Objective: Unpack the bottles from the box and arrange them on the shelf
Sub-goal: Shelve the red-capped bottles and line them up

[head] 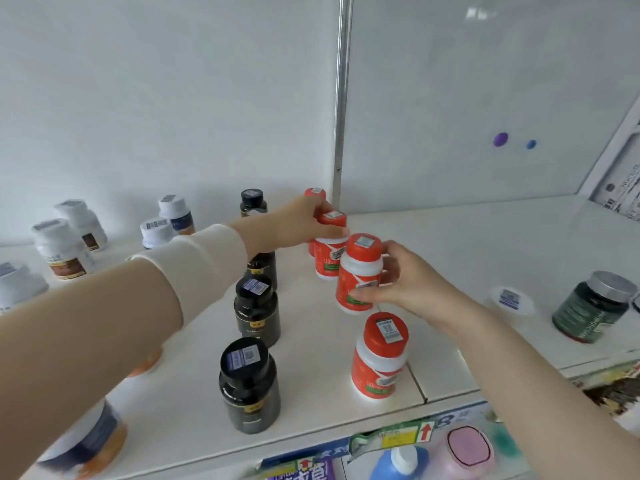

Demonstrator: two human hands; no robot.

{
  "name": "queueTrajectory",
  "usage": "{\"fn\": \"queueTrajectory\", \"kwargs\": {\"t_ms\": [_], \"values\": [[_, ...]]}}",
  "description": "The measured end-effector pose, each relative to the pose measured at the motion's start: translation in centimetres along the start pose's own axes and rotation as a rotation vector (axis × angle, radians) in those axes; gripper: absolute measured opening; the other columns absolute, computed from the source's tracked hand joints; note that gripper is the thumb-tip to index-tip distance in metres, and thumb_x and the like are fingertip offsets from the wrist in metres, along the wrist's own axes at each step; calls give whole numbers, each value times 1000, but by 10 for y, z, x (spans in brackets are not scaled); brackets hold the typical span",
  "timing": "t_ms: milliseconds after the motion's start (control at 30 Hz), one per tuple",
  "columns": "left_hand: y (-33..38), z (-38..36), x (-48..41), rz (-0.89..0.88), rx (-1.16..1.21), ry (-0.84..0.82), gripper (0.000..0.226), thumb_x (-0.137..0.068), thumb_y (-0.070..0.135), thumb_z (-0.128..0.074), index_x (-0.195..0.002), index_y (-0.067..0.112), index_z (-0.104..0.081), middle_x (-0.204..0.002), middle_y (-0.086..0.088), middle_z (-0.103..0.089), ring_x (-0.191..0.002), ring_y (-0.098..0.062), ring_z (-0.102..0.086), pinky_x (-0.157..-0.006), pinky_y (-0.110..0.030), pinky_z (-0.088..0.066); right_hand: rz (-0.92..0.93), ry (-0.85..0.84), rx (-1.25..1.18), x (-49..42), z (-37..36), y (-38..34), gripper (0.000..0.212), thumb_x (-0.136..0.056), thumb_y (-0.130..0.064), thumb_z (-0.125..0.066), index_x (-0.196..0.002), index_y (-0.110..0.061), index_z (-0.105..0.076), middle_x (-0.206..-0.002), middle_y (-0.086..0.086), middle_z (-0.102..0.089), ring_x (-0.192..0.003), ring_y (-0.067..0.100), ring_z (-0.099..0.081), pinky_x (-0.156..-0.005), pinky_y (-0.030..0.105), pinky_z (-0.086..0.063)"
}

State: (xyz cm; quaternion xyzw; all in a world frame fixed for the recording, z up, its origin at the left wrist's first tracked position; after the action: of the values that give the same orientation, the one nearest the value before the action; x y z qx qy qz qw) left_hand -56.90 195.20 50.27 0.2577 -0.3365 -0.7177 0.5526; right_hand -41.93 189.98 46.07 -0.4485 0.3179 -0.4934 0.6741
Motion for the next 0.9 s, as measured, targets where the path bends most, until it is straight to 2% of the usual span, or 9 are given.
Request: {"fn": "queueTrajectory", "kwargs": {"t_ms": [67,133,267,467,700,800,900], "values": [[-3,-3,-4,-7,-98,-24,35,-84,27,-68,-112,13,-54,-90,7,-53,-84,-9,-55,-70,-17,-46,-27,-58,13,-4,-7,7,57,-68,-13,-80,-112,-28,-47,-105,-9,-62,-94,6,-61,-71,20,-49],[-6,-6,-5,-2,-179,-51,39,-84,31,-67,-117,14,-53,-100,6,-52,-89,-11,-53,-72,-17,-41,-49,-80,12,-6,-11,13,58,-68,-13,-80,-112,-28,-47,-104,-10,-61,-91,6,-61,-68,19,-48],[-12,-8,-5,24,-290,-77,44,-85,34,-65,-123,18,-52,-113,3,-55,-100,-14,-53,-81,-21,-40,-64,-119,19,-5,-17,19,56,-70,-10,-79,-111,-27,-45,-100,-11,-58,-90,9,-60,-72,21,-49],[-17,-14,-6,51,-291,-82,46,-85,35,-65,-125,20,-47,-115,5,-53,-100,-12,-52,-84,-23,-41,-60,-129,45,-4,-20,25,52,-72,-12,-77,-110,-25,-45,-107,-5,-57,-103,18,-59,-85,28,-49],[-18,-16,-7,41,-274,-106,49,-87,33,-63,-130,20,-44,-130,0,-53,-105,-12,-51,-88,-25,-42,-112,-143,56,-1,-20,25,53,-74,-18,-76,-112,-28,-42,-109,-5,-55,-100,16,-58,-84,29,-49],[-7,-9,0,13,-237,-86,51,-87,31,-64,-131,17,-44,-131,0,-53,-106,-13,-53,-90,-25,-45,-97,-143,47,6,-12,11,59,-72,-23,-77,-121,-26,-44,-116,-4,-56,-106,16,-59,-88,32,-50],[11,13,16,-7,-235,14,45,-87,31,-64,-126,16,-49,-129,1,-57,-112,-15,-58,-92,-25,-46,-30,-40,101,11,11,-18,65,-75,-35,-72,-133,-23,-43,-128,-3,-55,-116,17,-55,-99,35,-45]]}}
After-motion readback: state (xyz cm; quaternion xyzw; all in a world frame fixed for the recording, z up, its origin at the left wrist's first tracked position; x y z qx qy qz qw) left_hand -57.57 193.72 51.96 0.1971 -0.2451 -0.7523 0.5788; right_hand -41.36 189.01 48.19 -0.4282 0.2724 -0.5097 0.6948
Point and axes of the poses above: each hand's wrist, its own x-axis away from the middle knuckle, its own z-axis out of the back of the hand, y = z × x, the point moved 6 cm from there along -x, towards the middle knuckle
